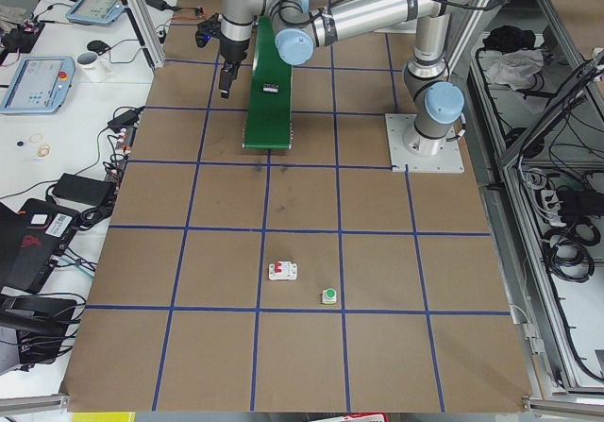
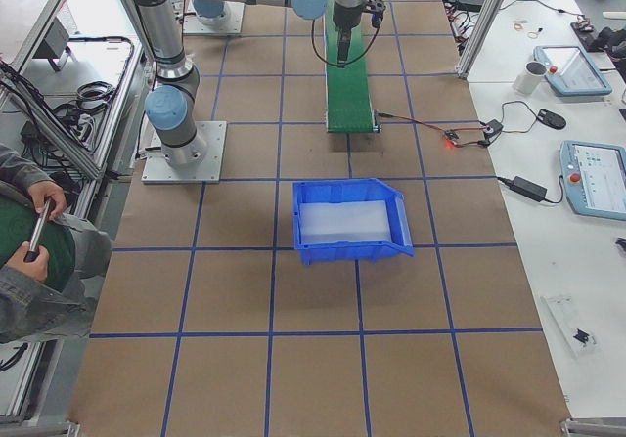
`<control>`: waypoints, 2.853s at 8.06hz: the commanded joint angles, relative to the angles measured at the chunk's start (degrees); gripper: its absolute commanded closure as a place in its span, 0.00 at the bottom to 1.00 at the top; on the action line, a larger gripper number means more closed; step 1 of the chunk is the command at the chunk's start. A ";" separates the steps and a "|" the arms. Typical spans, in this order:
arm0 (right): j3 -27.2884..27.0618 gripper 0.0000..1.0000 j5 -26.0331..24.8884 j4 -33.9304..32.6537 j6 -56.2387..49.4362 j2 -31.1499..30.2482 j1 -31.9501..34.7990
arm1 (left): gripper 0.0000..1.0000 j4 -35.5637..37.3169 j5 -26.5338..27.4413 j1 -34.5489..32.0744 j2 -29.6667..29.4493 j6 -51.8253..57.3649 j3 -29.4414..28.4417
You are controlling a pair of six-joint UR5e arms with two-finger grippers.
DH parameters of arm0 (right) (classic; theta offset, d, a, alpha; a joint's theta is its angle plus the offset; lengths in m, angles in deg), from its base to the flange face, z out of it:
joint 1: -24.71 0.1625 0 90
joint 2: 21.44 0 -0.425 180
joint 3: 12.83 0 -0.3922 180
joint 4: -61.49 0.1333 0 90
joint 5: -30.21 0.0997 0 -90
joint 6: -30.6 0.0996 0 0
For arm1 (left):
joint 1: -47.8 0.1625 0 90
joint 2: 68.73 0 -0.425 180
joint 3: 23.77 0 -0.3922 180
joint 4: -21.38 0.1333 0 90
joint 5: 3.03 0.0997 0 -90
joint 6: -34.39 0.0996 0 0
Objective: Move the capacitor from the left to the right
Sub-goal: 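Raise the left gripper away while the right gripper lowers to the belt's far end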
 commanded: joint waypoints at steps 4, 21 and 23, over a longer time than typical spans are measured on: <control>-7.64 0.00 7.99 -15.37 -3.20 3.05 -0.44 | 0.00 -0.98 0.93 -1.14 3.45 -10.39 0.65; -13.90 0.01 16.98 -24.10 -8.91 9.65 -5.27 | 0.00 -20.32 -5.92 -4.40 8.47 -16.47 0.13; -13.81 0.01 17.07 -24.01 -9.00 9.65 -5.36 | 0.00 -20.76 -5.57 -4.40 8.47 -16.47 0.13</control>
